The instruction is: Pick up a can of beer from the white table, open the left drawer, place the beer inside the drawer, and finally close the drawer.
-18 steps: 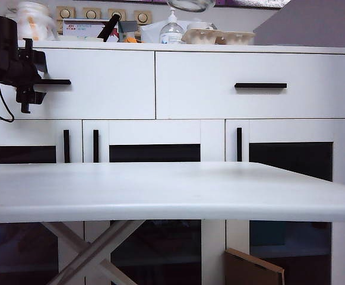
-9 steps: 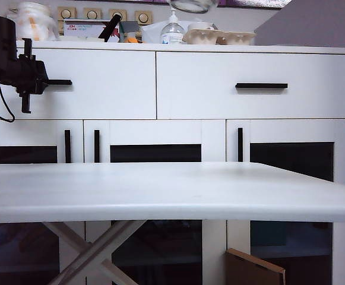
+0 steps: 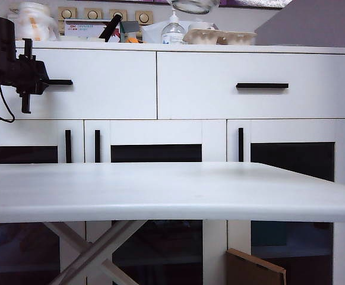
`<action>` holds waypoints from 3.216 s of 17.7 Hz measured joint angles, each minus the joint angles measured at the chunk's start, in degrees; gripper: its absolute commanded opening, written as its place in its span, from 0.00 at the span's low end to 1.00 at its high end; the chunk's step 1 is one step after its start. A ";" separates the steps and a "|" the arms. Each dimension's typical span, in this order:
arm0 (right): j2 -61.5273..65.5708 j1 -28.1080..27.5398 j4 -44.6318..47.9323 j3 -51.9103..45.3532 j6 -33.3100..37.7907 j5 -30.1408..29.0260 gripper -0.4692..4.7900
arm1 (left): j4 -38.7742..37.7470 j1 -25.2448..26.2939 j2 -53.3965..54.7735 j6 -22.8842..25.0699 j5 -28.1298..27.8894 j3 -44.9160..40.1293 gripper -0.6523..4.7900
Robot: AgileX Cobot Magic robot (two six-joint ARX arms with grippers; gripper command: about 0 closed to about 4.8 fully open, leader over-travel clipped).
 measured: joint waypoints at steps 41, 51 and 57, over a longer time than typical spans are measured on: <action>0.00 0.00 -0.04 0.00 0.00 0.15 0.35 | 39.93 0.02 -39.47 1.01 -1.31 -69.92 0.11; 0.00 0.04 -0.04 0.02 0.00 0.00 0.35 | 41.70 -0.09 -52.96 1.01 -1.73 -83.91 0.11; 0.00 0.04 -0.02 0.02 0.00 0.02 0.35 | 40.39 -0.07 -54.45 0.72 -1.84 -84.26 0.66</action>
